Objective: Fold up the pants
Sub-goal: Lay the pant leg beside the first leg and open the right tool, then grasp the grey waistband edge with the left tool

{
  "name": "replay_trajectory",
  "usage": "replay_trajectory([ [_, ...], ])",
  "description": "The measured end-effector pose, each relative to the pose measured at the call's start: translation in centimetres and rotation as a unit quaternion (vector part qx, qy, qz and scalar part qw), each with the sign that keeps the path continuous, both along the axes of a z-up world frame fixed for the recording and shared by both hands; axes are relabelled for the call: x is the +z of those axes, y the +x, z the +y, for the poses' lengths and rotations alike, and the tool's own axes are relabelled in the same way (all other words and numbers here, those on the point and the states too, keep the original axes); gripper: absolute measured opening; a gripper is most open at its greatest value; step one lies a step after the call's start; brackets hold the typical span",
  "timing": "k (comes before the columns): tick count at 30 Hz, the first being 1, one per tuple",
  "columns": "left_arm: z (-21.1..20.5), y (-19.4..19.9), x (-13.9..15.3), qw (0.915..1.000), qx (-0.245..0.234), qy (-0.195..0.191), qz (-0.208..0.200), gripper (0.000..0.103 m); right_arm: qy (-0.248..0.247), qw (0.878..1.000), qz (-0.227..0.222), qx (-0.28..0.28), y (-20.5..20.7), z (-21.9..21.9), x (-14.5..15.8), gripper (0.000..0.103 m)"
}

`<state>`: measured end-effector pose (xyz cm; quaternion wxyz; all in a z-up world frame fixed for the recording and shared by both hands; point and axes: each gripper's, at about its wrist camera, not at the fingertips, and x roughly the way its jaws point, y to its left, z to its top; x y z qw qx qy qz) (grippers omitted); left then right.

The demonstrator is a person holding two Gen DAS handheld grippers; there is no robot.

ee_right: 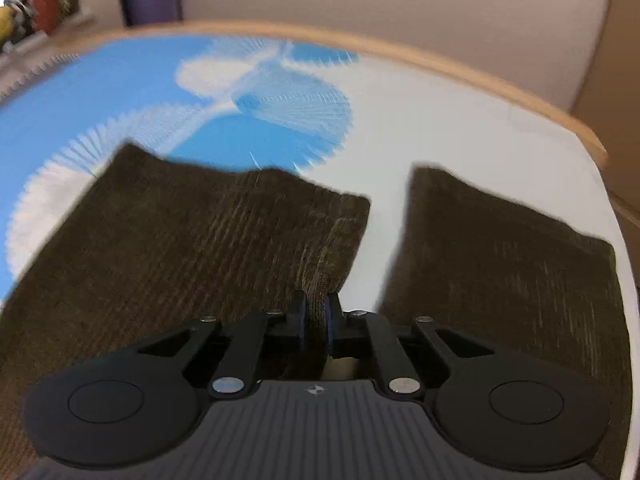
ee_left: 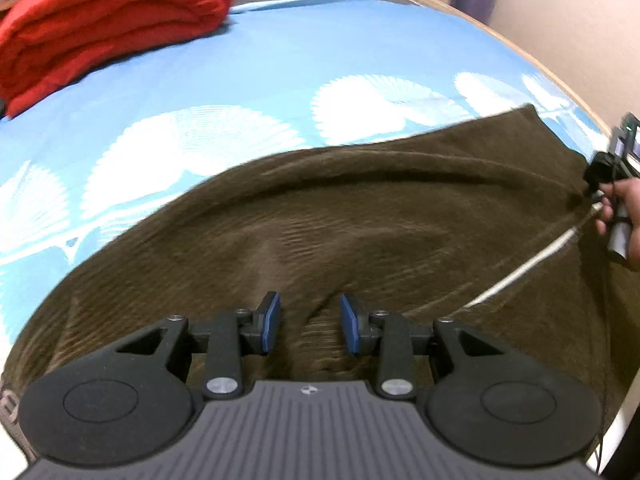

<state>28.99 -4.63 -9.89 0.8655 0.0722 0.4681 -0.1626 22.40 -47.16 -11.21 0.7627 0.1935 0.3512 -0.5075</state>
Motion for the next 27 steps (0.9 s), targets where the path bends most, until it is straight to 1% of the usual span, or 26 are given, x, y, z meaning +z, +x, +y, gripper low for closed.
replay_trajectory([
  [2, 1.5, 0.1, 0.3, 0.9997, 0.025, 0.004, 0.000, 0.037, -0.018, 1.000, 0.009, -0.006, 0.0, 0.6, 0.6, 0.017],
  [3, 2.3, 0.1, 0.5, 0.9993, 0.038, 0.007, 0.000, 0.037, -0.023, 1.000, -0.002, -0.011, -0.2, 1.0, 1.1, 0.023],
  [4, 3.1, 0.0, 0.7, 0.9987, 0.050, 0.009, -0.001, 0.037, -0.027, 0.999, -0.017, -0.012, -0.4, 1.6, 1.9, 0.028],
  [6, 4.9, -0.1, 1.2, 0.9972, 0.073, 0.013, -0.003, 0.040, -0.037, 0.999, -0.040, 0.000, -0.6, 3.0, 3.4, 0.032],
  [8, 6.6, -0.2, 1.7, 0.9956, 0.092, 0.016, -0.006, 0.041, -0.049, 0.996, -0.074, 0.019, -0.6, 4.6, 5.6, 0.034],
  [10, 8.9, -0.7, 2.3, 0.9932, 0.114, 0.017, -0.014, 0.045, -0.062, 0.990, -0.116, 0.044, -0.7, 6.5, 8.3, 0.034],
  [11, 10.1, -1.0, 2.7, 0.9919, 0.124, 0.016, -0.019, 0.049, -0.071, 0.986, -0.141, 0.061, -1.1, 7.9, 10.1, 0.036],
  [12, 11.5, -1.3, 3.0, 0.9903, 0.137, 0.016, -0.022, 0.051, -0.079, 0.981, -0.161, 0.079, -1.5, 9.3, 11.6, 0.038],
  [13, 12.7, -1.5, 3.1, 0.9888, 0.147, 0.016, -0.023, 0.055, -0.087, 0.976, -0.176, 0.099, -2.0, 10.3, 12.9, 0.041],
  [14, 14.3, -1.7, 3.2, 0.9865, 0.161, 0.018, -0.024, 0.060, -0.094, 0.969, -0.192, 0.128, -2.6, 11.8, 14.4, 0.042],
  [15, 15.9, -2.1, 3.3, 0.9835, 0.178, 0.021, -0.026, 0.067, -0.097, 0.961, -0.205, 0.157, -3.1, 13.0, 15.8, 0.042],
  [16, 17.6, -2.5, 3.3, 0.9795, 0.198, 0.026, -0.027, 0.070, -0.098, 0.953, -0.216, 0.187, -3.9, 14.0, 17.0, 0.044],
  [17, 19.3, -2.9, 3.2, 0.9749, 0.219, 0.031, -0.027, 0.078, -0.091, 0.945, -0.227, 0.219, -4.8, 14.7, 18.2, 0.050],
  [18, 20.9, -3.3, 3.1, 0.9709, 0.236, 0.032, -0.024, 0.079, -0.074, 0.935, -0.236, 0.252, -5.7, 15.1, 19.1, 0.054],
  [19, 22.3, -3.6, 2.8, 0.9686, 0.246, 0.028, -0.020, 0.079, -0.052, 0.927, -0.242, 0.281, -6.5, 15.1, 19.7, 0.062],
  [20, 23.5, -3.9, 2.5, 0.9676, 0.251, 0.019, -0.014, 0.079, -0.022, 0.917, -0.244, 0.315, -7.4, 14.9, 19.9, 0.066],
  [21, 24.7, -4.1, 2.1, 0.9673, 0.253, 0.008, -0.005, 0.079, 0.004, 0.908, -0.242, 0.343, -8.3, 14.6, 19.9, 0.066],
  [22, 25.7, -4.3, 1.4, 0.9671, 0.254, -0.002, 0.007, 0.079, 0.018, 0.901, -0.231, 0.367, -9.3, 14.4, 19.5, 0.066],
  [23, 26.5, -4.4, 0.8, 0.9667, 0.255, -0.008, 0.017, 0.079, 0.015, 0.899, -0.207, 0.386, -10.4, 14.3, 19.0, 0.066],
  [25, 27.6, -4.8, -0.1, 0.9677, 0.250, -0.017, 0.027, 0.080, -0.011, 0.901, -0.161, 0.404, -12.6, 14.5, 18.1, 0.066],
  [27, 28.5, -4.9, -1.0, 0.9674, 0.248, -0.035, 0.037, 0.080, -0.044, 0.905, -0.129, 0.404, -14.9, 14.6, 16.8, 0.066],
])
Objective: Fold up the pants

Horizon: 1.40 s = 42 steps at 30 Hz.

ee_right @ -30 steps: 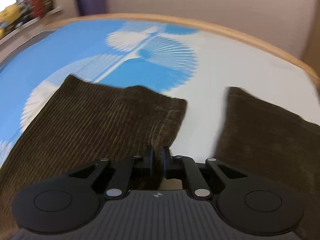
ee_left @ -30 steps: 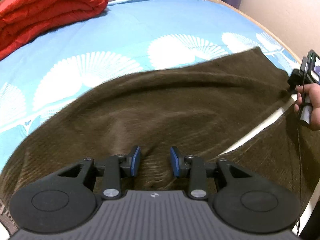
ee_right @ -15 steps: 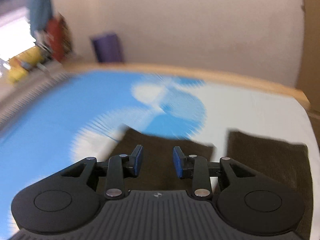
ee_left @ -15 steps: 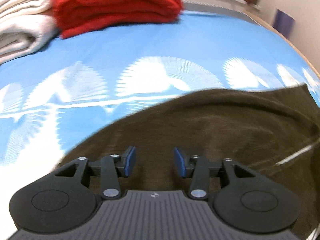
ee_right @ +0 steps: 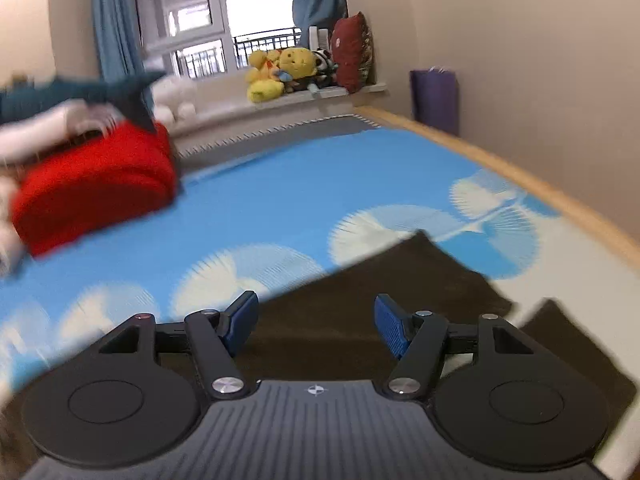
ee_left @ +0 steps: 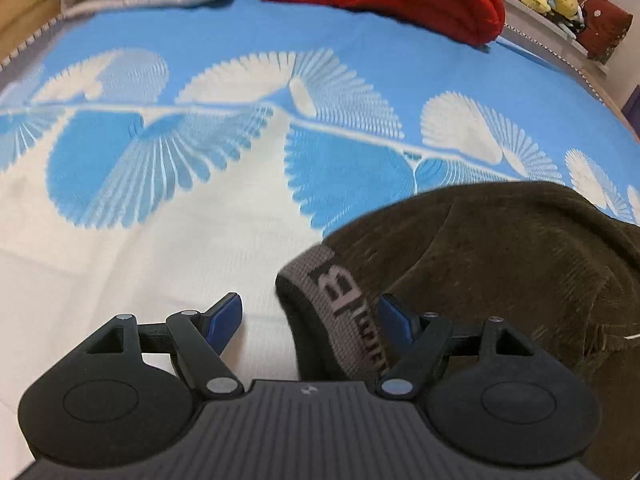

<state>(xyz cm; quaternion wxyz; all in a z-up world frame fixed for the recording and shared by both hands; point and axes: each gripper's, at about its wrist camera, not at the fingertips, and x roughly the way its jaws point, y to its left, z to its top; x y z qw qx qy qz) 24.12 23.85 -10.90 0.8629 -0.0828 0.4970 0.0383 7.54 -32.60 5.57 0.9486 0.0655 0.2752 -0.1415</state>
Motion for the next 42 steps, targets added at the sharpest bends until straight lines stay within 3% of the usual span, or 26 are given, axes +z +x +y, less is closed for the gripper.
replay_trajectory([
  [2, 0.7, -0.4, -0.9, 0.9996, 0.009, -0.026, 0.003, 0.080, -0.004, 0.999, 0.035, -0.035, -0.7, -0.1, -0.3, 0.065],
  [6, 1.2, -0.4, -3.3, 0.9955, 0.028, -0.088, 0.020, 0.080, 0.062, 0.994, 0.027, -0.080, -1.5, -1.1, -0.9, 0.066],
  [8, 0.6, -0.1, -3.6, 0.9961, 0.022, -0.084, 0.013, 0.085, 0.034, 0.996, 0.048, -0.063, -1.5, -0.2, -1.5, 0.066],
  [13, -1.1, 0.0, -3.9, 0.9961, -0.001, -0.088, -0.007, 0.085, -0.032, 0.996, 0.072, -0.033, -2.1, 1.8, -2.3, 0.066],
  [16, -2.6, -0.3, -4.0, 0.9992, -0.024, -0.027, -0.015, 0.069, -0.042, 0.996, 0.067, -0.039, -2.8, 2.0, -2.4, 0.066],
  [18, -2.8, -0.5, -3.7, 0.9989, -0.035, -0.019, -0.024, 0.048, -0.043, 0.996, 0.066, -0.046, -3.2, 1.6, -2.3, 0.066],
  [20, -2.5, -0.6, -3.4, 0.9987, -0.033, -0.028, -0.027, 0.039, -0.040, 0.995, 0.070, -0.053, -3.4, 0.9, -2.3, 0.066],
  [22, -2.2, -0.8, -3.2, 0.9987, -0.025, -0.034, -0.030, 0.035, -0.044, 0.995, 0.072, -0.058, -3.4, 0.7, -2.5, 0.066],
  [27, -2.4, -1.3, -2.0, 0.9987, -0.011, 0.000, -0.049, 0.030, -0.043, 0.994, 0.071, -0.068, -3.4, 0.0, -2.5, 0.066],
  [35, -0.4, -2.7, -1.5, 0.9988, 0.026, 0.021, -0.037, 0.030, -0.028, 0.996, 0.067, -0.055, -3.1, 0.8, -2.6, 0.066],
  [39, 0.0, -3.6, -0.5, 0.9989, 0.024, 0.020, -0.034, 0.041, -0.033, 0.997, 0.067, -0.038, -3.3, 1.4, -2.5, 0.066],
  [42, 0.9, -5.4, 1.9, 0.9965, 0.064, 0.027, -0.047, 0.051, -0.031, 0.997, 0.061, -0.033, -3.7, 1.4, -2.2, 0.066],
])
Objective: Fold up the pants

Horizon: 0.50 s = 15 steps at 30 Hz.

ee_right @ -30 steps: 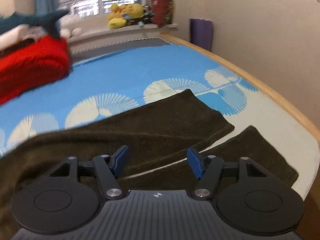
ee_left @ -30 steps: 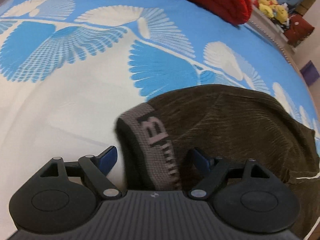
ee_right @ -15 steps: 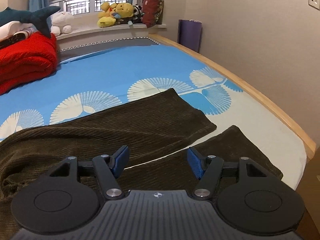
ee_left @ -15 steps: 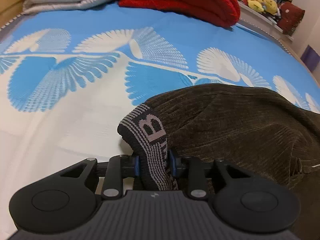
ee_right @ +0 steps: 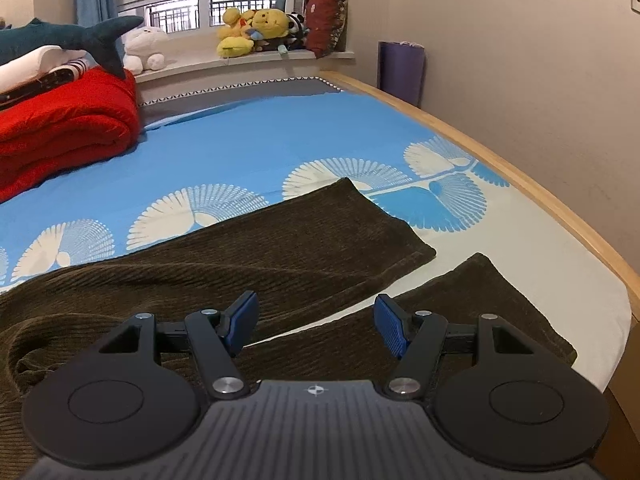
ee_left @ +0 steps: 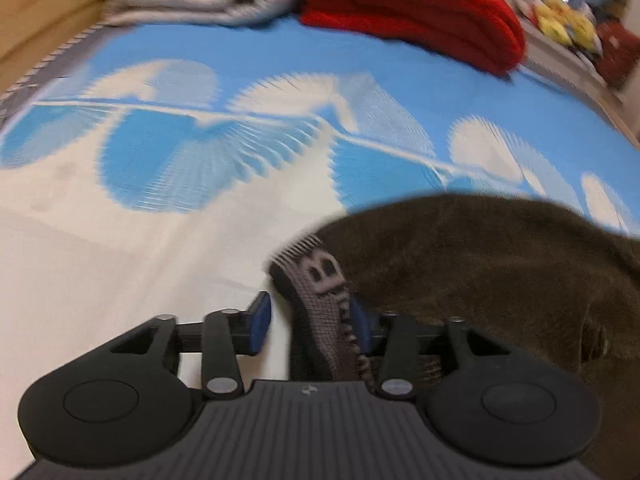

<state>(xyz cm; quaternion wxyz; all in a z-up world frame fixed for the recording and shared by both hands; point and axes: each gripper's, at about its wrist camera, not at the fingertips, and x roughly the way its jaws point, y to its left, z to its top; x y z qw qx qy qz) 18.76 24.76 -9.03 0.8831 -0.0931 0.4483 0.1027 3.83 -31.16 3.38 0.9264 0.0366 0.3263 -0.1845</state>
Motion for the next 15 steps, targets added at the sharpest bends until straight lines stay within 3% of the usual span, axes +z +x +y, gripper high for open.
replay_trajectory([
  [4, 1.0, -2.3, 2.5, 0.9979, 0.035, -0.053, 0.012, 0.051, 0.005, 1.000, -0.011, 0.009, -0.4, 0.2, 0.5, 0.066],
  [9, -1.3, -7.2, 4.3, 0.9991, -0.033, -0.009, 0.027, 0.071, 0.003, 0.999, -0.023, 0.042, -0.7, 1.3, 1.1, 0.066],
  [15, -2.1, -12.5, 0.1, 0.9952, -0.020, -0.045, 0.084, 0.071, -0.016, 0.996, -0.035, 0.083, -1.9, 1.9, 1.7, 0.066],
])
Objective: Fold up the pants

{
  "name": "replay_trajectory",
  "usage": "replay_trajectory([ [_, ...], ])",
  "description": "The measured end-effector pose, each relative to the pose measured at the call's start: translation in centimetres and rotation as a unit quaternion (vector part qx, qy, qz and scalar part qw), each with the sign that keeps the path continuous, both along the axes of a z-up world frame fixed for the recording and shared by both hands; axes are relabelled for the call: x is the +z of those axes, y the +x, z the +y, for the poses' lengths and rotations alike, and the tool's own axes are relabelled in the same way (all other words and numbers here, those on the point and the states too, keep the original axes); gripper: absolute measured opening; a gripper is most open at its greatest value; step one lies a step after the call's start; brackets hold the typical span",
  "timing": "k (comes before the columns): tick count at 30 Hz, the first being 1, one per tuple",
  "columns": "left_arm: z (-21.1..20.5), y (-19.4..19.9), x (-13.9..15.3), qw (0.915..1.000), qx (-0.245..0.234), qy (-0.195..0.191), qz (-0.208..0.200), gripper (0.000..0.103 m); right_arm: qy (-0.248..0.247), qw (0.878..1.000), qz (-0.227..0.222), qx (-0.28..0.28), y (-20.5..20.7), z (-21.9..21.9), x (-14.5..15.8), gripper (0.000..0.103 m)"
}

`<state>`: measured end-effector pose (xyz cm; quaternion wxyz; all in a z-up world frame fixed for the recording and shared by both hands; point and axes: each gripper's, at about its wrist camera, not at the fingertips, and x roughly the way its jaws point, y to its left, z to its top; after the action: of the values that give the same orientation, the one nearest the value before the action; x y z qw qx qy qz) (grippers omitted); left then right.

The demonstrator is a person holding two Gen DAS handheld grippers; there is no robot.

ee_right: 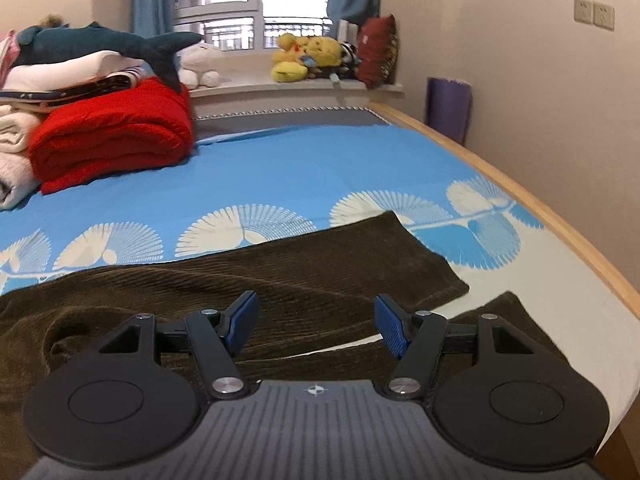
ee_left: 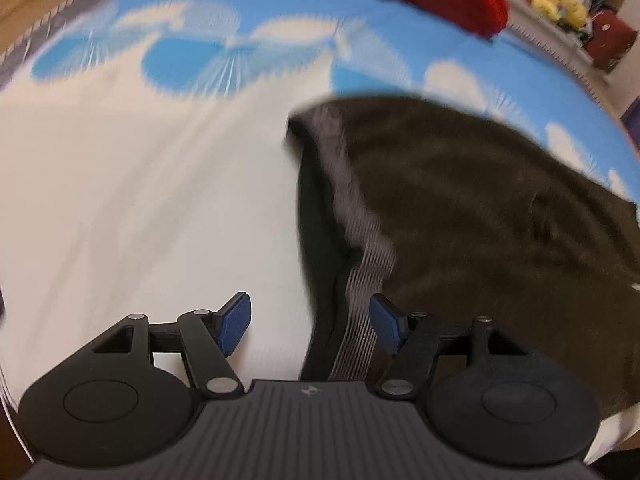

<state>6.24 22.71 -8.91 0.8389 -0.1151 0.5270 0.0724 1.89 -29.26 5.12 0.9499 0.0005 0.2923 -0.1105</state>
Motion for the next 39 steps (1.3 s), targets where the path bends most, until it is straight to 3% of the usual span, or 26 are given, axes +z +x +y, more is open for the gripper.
replay_trajectory([
  [3, -0.4, -0.7, -2.2, 0.9982, -0.016, -0.001, 0.058, 0.071, 0.005, 1.000, 0.005, -0.003, -0.7, -0.5, 0.0, 0.066],
  [8, -1.5, -1.4, -3.5, 0.9954, -0.054, 0.008, 0.078, 0.069, 0.034, 0.999, 0.011, -0.021, -1.8, -2.6, -0.1, 0.066],
  [11, -2.2, -1.5, -3.5, 0.9942, -0.081, 0.001, 0.070, 0.040, 0.042, 0.998, 0.017, -0.032, -2.4, -3.7, -0.3, 0.066],
  [17, -4.3, -2.3, -3.1, 0.9890, -0.124, 0.058, 0.056, 0.033, 0.047, 0.998, 0.026, -0.036, -3.4, -5.1, -0.7, 0.066],
  [26, -5.4, -2.3, -2.4, 0.9842, -0.133, 0.099, 0.062, 0.036, 0.042, 0.998, 0.033, -0.039, -4.1, -6.6, -0.9, 0.066],
  [29, -5.7, -2.1, -0.5, 0.9870, -0.117, 0.110, 0.009, 0.036, 0.036, 0.998, 0.036, -0.038, -4.1, -6.9, -1.0, 0.066],
  [31, -5.7, -2.1, 0.7, 0.9902, -0.113, 0.077, -0.029, 0.036, 0.031, 0.998, 0.039, -0.035, -4.1, -7.0, -1.2, 0.066],
  [34, -6.6, -1.7, 0.5, 0.9898, -0.135, 0.035, -0.029, 0.043, 0.023, 0.998, 0.042, -0.030, -4.1, -6.9, -1.2, 0.066],
  [36, -8.3, -1.5, -1.0, 0.9826, -0.176, 0.058, 0.013, 0.064, 0.021, 0.999, 0.042, -0.027, -4.0, -6.7, -1.2, 0.066],
  [38, -9.9, -1.5, -3.1, 0.9672, -0.212, 0.124, 0.065, 0.064, 0.023, 0.998, 0.045, -0.028, -3.9, -6.7, -1.3, 0.066],
  [39, -10.5, -1.6, -3.3, 0.9619, -0.226, 0.141, 0.062, 0.064, 0.023, 0.998, 0.046, -0.028, -3.8, -6.6, -1.3, 0.066],
])
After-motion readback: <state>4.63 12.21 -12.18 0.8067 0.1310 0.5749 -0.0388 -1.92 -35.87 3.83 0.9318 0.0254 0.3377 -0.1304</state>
